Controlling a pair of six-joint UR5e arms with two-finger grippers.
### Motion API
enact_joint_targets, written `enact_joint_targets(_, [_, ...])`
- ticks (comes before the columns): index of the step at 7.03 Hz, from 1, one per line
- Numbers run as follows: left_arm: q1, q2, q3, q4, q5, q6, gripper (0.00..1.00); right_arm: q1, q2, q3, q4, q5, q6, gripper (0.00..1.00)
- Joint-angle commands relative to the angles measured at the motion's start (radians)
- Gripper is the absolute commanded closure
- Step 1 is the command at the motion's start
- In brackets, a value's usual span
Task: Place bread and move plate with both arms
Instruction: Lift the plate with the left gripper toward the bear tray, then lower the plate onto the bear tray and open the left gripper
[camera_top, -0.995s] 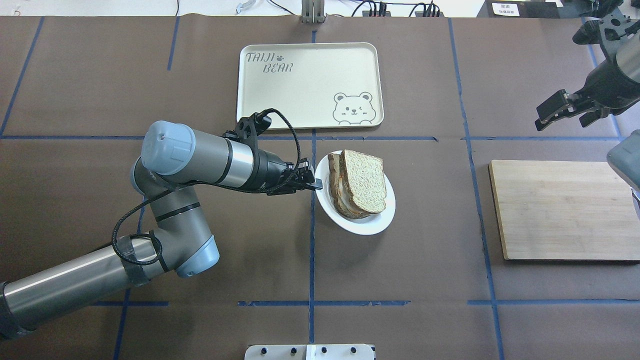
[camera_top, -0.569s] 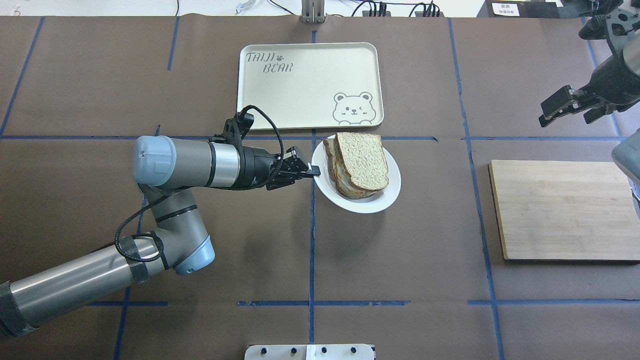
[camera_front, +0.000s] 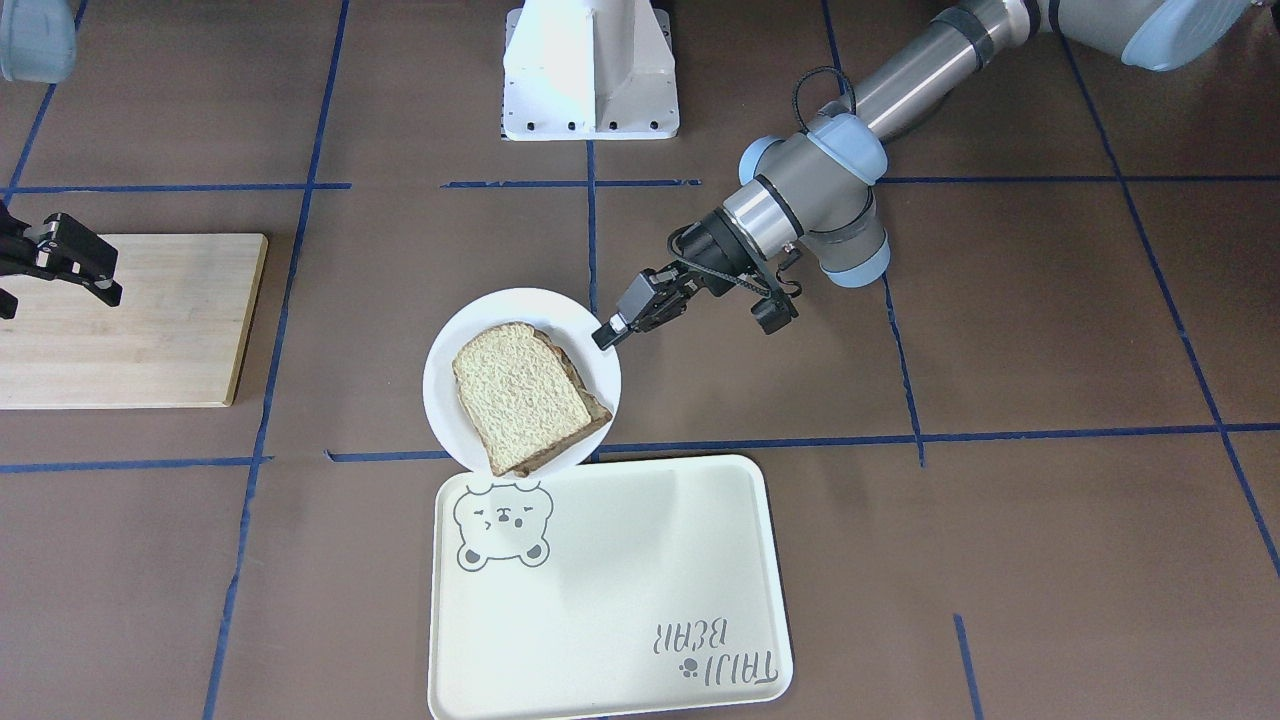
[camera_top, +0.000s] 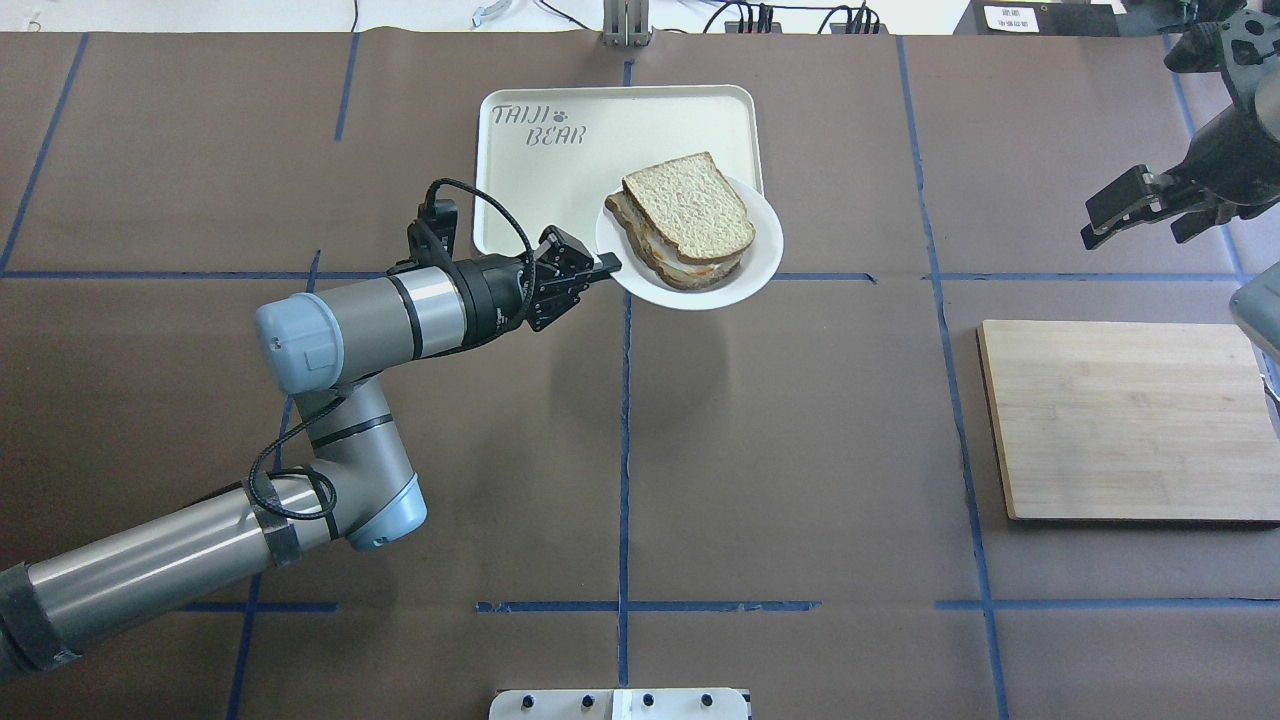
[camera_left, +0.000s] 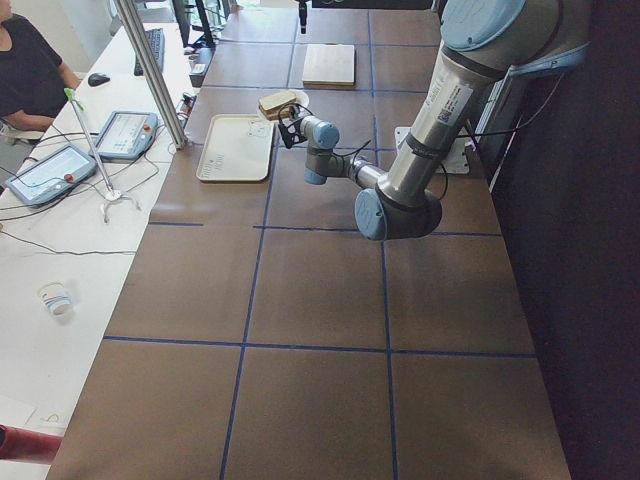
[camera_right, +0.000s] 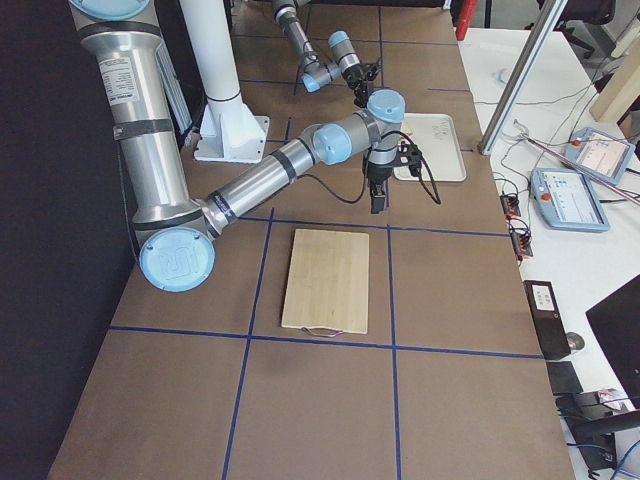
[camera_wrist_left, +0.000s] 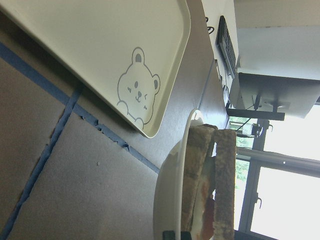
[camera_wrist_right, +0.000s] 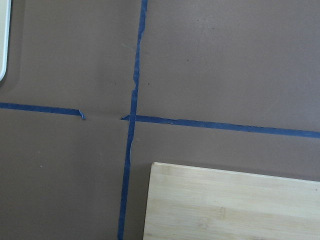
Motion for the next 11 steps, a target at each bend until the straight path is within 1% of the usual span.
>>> enact_joint_targets(1, [-0.005, 0.001, 0.082, -0.034, 0.139, -0.004, 0.99, 0.000, -0.001, 0.007, 0.000, 0.003, 0.001, 0.00])
enact_joint_targets(3, [-0.021, -0.015, 0.126, -0.031, 0.162, -0.004, 0.99, 0.000, -0.002, 0.004, 0.000, 0.001, 0.001, 0.00])
enact_joint_targets(4, [-0.029, -0.045, 0.173, -0.026, 0.174, -0.006, 0.99, -0.001, -0.003, 0.000, 0.000, 0.000, 0.001, 0.00])
enact_joint_targets(6, [-0.048, -0.134, 0.318, -0.019, 0.187, -0.042, 0.99, -0.001, -0.015, 0.001, 0.000, 0.001, 0.001, 0.00])
enact_joint_targets(7, [-0.051, -0.149, 0.351, -0.006, 0.188, -0.059, 0.99, -0.001, -0.015, 0.001, 0.000, 0.001, 0.001, 0.00])
enact_joint_targets(8, [-0.051, -0.171, 0.365, 0.023, 0.188, -0.059, 0.98, -0.001, -0.015, 0.000, 0.000, 0.001, 0.001, 0.00])
enact_joint_targets(11, [-0.051, -0.196, 0.400, 0.035, 0.185, -0.061, 0.96, -0.001, -0.020, -0.003, 0.000, 0.001, 0.001, 0.00])
